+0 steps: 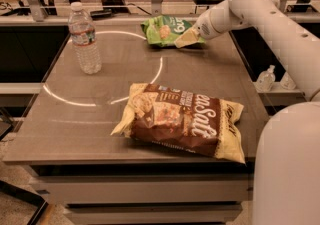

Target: Move green rice chip bag near brown chip bag

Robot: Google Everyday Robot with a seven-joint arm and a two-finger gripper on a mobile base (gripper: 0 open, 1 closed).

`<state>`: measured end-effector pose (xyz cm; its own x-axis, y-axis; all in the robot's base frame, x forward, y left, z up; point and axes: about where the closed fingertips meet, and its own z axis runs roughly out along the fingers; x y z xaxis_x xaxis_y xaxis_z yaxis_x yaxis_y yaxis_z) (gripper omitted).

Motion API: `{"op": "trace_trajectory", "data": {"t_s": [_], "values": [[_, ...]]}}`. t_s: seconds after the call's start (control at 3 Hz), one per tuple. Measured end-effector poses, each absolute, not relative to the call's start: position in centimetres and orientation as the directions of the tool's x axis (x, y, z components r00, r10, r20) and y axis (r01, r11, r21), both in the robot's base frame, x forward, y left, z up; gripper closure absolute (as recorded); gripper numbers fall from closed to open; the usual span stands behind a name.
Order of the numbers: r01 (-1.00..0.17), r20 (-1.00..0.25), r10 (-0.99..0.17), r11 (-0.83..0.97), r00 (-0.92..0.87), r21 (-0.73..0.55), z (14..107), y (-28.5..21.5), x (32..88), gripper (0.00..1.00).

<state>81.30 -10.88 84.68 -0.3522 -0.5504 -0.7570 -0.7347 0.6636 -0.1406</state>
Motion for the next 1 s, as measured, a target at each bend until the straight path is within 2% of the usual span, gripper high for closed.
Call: {"op": "trace_trajectory", "data": {"t_s": [0.67, 1.0], "values": [[-0.756, -0.752, -0.574, 0.635, -0.325, -0.159, 84.73, -10.59, 81.41, 0.87], [-0.763, -0.750, -0.583, 0.625, -0.313, -0.167, 84.88, -10.51, 81.34, 1.00]]}}
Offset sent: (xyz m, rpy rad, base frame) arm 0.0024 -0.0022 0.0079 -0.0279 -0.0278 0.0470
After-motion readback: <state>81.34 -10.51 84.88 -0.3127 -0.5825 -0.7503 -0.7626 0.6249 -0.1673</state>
